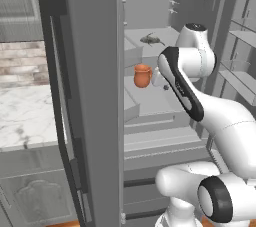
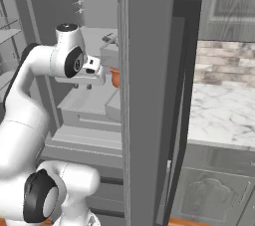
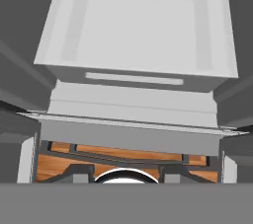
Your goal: Take the fish out of the fridge, briefly rinse it in the sink, and place it on the tray next to the sink.
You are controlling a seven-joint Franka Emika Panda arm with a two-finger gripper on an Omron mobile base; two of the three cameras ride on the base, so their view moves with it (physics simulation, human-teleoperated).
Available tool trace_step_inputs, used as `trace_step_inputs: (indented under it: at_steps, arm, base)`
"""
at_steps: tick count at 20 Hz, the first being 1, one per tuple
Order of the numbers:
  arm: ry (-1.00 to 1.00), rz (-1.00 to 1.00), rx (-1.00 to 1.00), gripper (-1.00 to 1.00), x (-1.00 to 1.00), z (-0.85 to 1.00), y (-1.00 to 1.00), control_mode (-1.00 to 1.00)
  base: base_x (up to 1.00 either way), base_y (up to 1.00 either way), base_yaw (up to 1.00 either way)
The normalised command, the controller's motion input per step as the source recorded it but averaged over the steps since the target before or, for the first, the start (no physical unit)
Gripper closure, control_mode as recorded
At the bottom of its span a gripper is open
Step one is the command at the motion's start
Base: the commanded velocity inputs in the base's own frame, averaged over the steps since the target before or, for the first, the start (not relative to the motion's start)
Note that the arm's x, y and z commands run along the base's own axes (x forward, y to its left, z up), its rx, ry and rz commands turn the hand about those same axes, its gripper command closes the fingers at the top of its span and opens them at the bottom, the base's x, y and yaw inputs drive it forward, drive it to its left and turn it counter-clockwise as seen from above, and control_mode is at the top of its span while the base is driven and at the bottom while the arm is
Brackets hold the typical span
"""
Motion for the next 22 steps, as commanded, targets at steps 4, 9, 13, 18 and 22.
trace_step_inputs:
  at_steps: [4, 9, 13, 18, 22]
  arm:
    - [-0.04, 0.00, 0.00, -1.00, 0.01, 0.03, 0.00, -1.00]
    - [-0.47, -0.02, 0.00, -1.00, -0.14, 0.48, -0.02, -1.00]
    - [-0.39, -0.11, 0.00, -1.00, -0.04, 0.58, -0.04, -1.00]
    - [-0.23, -0.09, 0.00, -1.00, 0.26, 0.56, -0.07, -1.00]
    - [-0.04, -0.08, 0.02, -1.00, 0.88, 0.48, -0.16, -1.00]
  base:
    - [0.00, 0.00, 0.00]
    - [0.00, 0.00, 0.00]
    - [0.00, 0.00, 0.00]
    - [0.00, 0.00, 0.00]
    - [0.00, 0.00, 0.00]
